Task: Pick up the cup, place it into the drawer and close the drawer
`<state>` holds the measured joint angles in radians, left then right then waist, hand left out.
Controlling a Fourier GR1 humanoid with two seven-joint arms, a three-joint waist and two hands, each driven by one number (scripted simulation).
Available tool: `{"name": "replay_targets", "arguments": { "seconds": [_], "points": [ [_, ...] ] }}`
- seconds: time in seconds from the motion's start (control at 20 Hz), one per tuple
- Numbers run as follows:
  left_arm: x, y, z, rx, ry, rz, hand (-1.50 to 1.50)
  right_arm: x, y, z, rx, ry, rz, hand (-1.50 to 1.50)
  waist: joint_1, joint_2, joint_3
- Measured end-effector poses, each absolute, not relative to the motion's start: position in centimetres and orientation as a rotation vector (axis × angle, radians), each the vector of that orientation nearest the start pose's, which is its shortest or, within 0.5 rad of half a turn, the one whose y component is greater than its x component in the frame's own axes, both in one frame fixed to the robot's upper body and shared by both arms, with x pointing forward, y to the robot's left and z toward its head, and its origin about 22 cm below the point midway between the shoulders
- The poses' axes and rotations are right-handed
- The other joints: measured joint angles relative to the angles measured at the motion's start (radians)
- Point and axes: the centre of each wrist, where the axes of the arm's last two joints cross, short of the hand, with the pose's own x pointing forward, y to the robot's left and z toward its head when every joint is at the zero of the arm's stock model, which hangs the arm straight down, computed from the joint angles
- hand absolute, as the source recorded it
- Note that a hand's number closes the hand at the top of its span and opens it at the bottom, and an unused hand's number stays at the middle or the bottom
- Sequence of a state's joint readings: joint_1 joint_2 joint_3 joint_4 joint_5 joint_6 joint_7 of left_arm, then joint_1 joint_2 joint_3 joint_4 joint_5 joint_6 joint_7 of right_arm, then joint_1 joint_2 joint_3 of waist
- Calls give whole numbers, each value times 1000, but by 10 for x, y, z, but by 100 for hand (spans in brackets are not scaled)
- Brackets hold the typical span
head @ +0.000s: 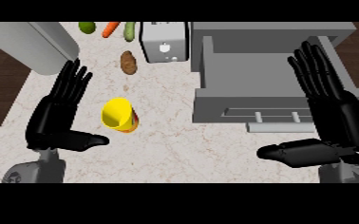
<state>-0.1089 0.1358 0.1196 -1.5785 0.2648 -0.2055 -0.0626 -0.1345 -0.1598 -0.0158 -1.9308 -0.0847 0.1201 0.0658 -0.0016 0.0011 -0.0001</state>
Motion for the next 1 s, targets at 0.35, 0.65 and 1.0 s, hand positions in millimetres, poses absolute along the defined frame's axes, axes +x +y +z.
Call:
{"name": "replay_targets", "arguments": {
  "seconds": [0.35,0.65,1.0],
  "points": [
    [271,298,-9,-148,-1704,6,-150,256,-245,124,66,-1993,259,-150,-1,0,0],
    [270,302,-54,-98,-1650,9,-150,257,-251,138,65,-1998,258,-150,-3,0,0],
    [274,317,-96,-75,-1623,10,-150,266,-252,140,59,-1999,264,-150,-5,1,-1]
  ]
}}
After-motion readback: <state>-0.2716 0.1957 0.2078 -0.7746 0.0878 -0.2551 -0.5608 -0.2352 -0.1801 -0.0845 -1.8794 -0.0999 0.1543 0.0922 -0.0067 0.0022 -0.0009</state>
